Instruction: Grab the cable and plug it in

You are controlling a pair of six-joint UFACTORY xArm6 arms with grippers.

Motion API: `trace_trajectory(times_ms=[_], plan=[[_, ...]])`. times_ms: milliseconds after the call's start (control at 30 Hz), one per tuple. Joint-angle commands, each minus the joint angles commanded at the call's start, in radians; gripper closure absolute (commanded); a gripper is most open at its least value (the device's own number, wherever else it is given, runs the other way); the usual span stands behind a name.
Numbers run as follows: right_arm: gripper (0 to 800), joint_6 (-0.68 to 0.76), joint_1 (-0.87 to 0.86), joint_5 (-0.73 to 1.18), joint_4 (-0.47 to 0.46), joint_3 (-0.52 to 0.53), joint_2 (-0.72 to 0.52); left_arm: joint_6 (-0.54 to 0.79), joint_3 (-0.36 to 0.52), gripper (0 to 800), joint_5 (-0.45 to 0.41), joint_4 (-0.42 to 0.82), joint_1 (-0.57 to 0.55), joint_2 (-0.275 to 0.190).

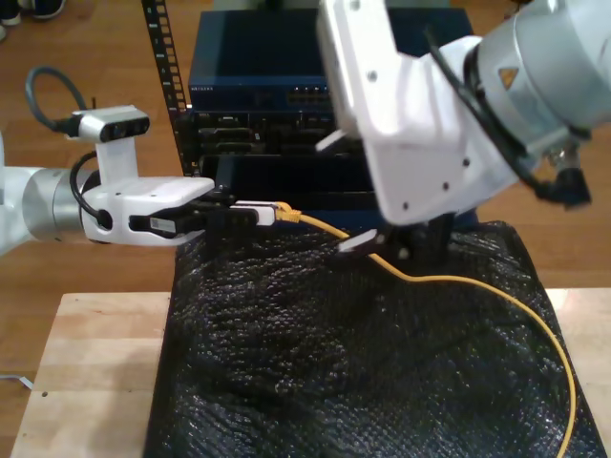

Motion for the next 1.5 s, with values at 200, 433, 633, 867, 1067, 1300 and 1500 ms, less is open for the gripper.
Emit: trace_trajectory(times_ms=[200,433,633,867,1067,1300,1500], plan=[[22,-0.029,0.044,-0.098,-0.002,0.046,-0.029,-0.006,-0.025,797,0.072,0.000,0.006,0.043],[19,-0.038,0.063,-0.215,-0.002,0.101,-0.071,-0.017,-0.029,795,0.160,-0.028,0.006,0.063],[14,-0.089,0.143,-0.324,-0.002,0.144,-0.074,-0.017,-0.031,794,0.204,-0.044,0.006,0.069],[14,-0.100,0.181,-0.428,-0.002,0.199,-0.074,-0.035,-0.031,794,0.226,-0.063,0.006,0.074],[89,-0.097,0.183,-0.486,-0.002,0.218,-0.075,-0.048,-0.031,794,0.247,-0.074,0.006,0.084],[252,-0.095,0.183,-0.489,-0.002,0.222,-0.075,-0.049,-0.031,794,0.270,-0.083,0.006,0.091],[310,-0.092,0.183,-0.491,0.000,0.222,-0.075,-0.049,-0.031,794,0.281,-0.097,0.018,0.101]])
